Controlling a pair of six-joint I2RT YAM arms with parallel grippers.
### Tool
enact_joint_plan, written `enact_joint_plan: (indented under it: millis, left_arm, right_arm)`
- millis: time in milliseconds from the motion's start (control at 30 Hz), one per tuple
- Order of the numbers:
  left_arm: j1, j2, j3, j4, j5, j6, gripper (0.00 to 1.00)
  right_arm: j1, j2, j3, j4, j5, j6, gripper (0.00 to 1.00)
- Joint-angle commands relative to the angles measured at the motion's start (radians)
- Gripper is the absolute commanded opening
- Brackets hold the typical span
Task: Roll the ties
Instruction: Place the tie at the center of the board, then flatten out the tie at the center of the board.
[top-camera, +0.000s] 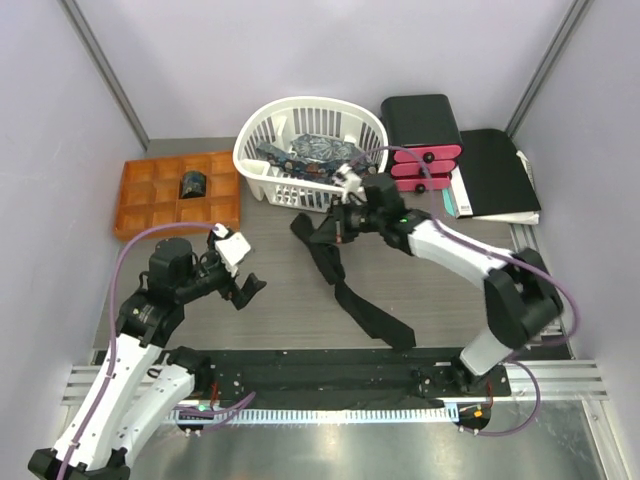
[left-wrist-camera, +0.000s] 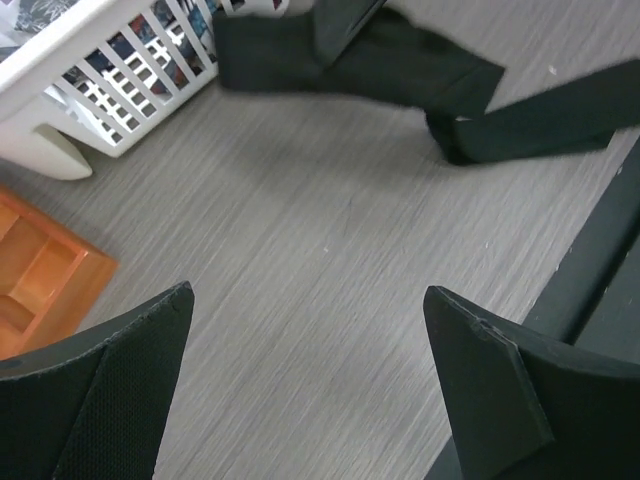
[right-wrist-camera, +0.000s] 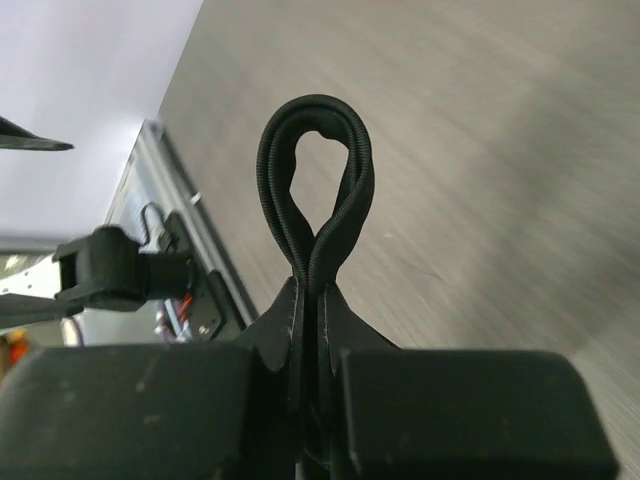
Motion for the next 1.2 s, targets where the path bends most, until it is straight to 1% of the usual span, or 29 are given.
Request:
enact_joint_plan:
  millis: [0, 33, 67, 100, 133, 167, 200, 233, 267, 300, 333, 367, 400, 433, 467, 500, 533, 567, 633, 667, 700, 733, 767, 833, 867, 933, 1000, 1067, 1167]
  left_arm:
    - [-0.002, -0.043, -0.026, -0.125, 0.047, 0.165, 0.93]
    - [-0.001, -0.044, -0.029, -0.178, 0.055, 0.196, 0.91]
    - [-0.001, -0.042, -0.032, -0.197, 0.057, 0.216, 0.91]
    - [-0.002, -0.036, -0.033, -0.22, 0.054, 0.254, 0.91]
    - [-0.002, -0.03, -0.033, -0.245, 0.055, 0.277, 0.91]
    - [-0.002, -0.028, -0.032, -0.292, 0.058, 0.306, 0.91]
    - [-0.001, -0.027, -0.033, -0.308, 0.057, 0.343, 0.91]
    - [-0.002, -0.033, -0.038, -0.315, 0.052, 0.362, 0.92]
    - [-0.001, -0.034, -0.049, -0.325, 0.052, 0.377, 0.91]
    - [-0.002, -0.034, -0.053, -0.325, 0.057, 0.396, 0.92]
    - [-0.001, -0.027, -0.058, -0.329, 0.072, 0.44, 0.92]
    - [-0.005, -0.015, -0.064, -0.329, 0.081, 0.46, 0.92]
    - [-0.007, -0.002, -0.064, -0.331, 0.089, 0.481, 0.91]
    - [-0.013, 0.039, -0.064, -0.334, 0.106, 0.523, 0.9]
    - [-0.028, 0.06, -0.058, -0.337, 0.115, 0.547, 0.89]
    - [-0.041, 0.08, -0.055, -0.338, 0.121, 0.564, 0.84]
    - [-0.056, 0.105, -0.052, -0.338, 0.127, 0.604, 0.82]
    - [-0.096, 0.146, -0.049, -0.337, 0.123, 0.624, 0.8]
    - [-0.149, 0.183, -0.056, -0.331, 0.103, 0.667, 0.77]
    - [-0.212, 0.218, -0.062, -0.325, 0.071, 0.704, 0.77]
    - [-0.246, 0.234, -0.069, -0.314, 0.049, 0.722, 0.78]
    - [-0.28, 0.248, -0.085, -0.271, 0.029, 0.729, 0.79]
    - [-0.341, 0.265, -0.092, -0.247, 0.005, 0.726, 0.8]
    - [-0.386, 0.315, -0.104, -0.17, -0.035, 0.713, 0.8]
    - [-0.425, 0.334, -0.107, -0.138, -0.049, 0.692, 0.8]
    - [-0.468, 0.384, -0.125, -0.063, -0.104, 0.684, 0.8]
    - [-0.483, 0.424, -0.138, -0.023, -0.141, 0.686, 0.76]
    - [-0.487, 0.446, -0.162, 0.034, -0.161, 0.695, 0.75]
    - [-0.487, 0.481, -0.188, 0.089, -0.192, 0.722, 0.72]
  right_arm:
    - [0.115, 0.207, 0.141, 0.175, -0.148, 0.05, 0.01]
    - [0.135, 0.241, 0.173, 0.14, -0.165, 0.037, 0.01]
    - [0.169, 0.275, 0.232, 0.124, -0.167, 0.021, 0.04]
    - [0.177, 0.314, 0.269, 0.107, -0.172, 0.01, 0.13]
    - [0.18, 0.382, 0.315, 0.037, -0.173, 0.002, 0.31]
    - [0.178, 0.414, 0.405, -0.009, -0.169, -0.015, 0.38]
    - [0.169, 0.433, 0.453, -0.066, -0.153, -0.053, 0.43]
    - [0.165, 0.436, 0.489, -0.186, -0.126, -0.09, 0.46]
    - [0.157, 0.421, 0.518, -0.23, -0.069, -0.125, 0.48]
    - [0.146, 0.402, 0.521, -0.323, -0.038, -0.21, 0.5]
    - [0.142, 0.352, 0.52, -0.373, -0.012, -0.254, 0.54]
    - [0.139, 0.326, 0.491, -0.419, 0.038, -0.304, 0.54]
    - [0.136, 0.292, 0.466, -0.501, 0.054, -0.387, 0.54]
    - [0.126, 0.26, 0.433, -0.537, 0.069, -0.435, 0.53]
    - [0.126, 0.191, 0.355, -0.575, 0.095, -0.472, 0.51]
    - [0.122, 0.157, 0.309, -0.635, 0.109, -0.521, 0.48]
    - [0.116, 0.122, 0.262, -0.663, 0.118, -0.597, 0.47]
    - [0.113, 0.052, 0.171, -0.683, 0.13, -0.621, 0.45]
    - [0.106, -0.004, 0.1, -0.738, 0.155, -0.665, 0.43]
    - [0.103, -0.023, 0.061, -0.758, 0.155, -0.684, 0.43]
    - [0.105, -0.041, 0.05, -0.79, 0.155, -0.69, 0.44]
    - [0.105, -0.041, 0.04, -0.798, 0.155, -0.693, 0.45]
    - [0.106, -0.04, 0.024, -0.807, 0.154, -0.702, 0.46]
    - [0.105, -0.017, 0.006, -0.813, 0.175, -0.708, 0.49]
    - [0.105, -0.003, -0.012, -0.812, 0.183, -0.717, 0.5]
    - [0.106, 0.031, -0.031, -0.792, 0.225, -0.728, 0.5]
    - [0.106, 0.055, -0.026, -0.783, 0.259, -0.747, 0.5]
    - [0.109, 0.092, -0.022, -0.772, 0.305, -0.756, 0.5]
    - [0.126, 0.157, -0.02, -0.764, 0.357, -0.78, 0.48]
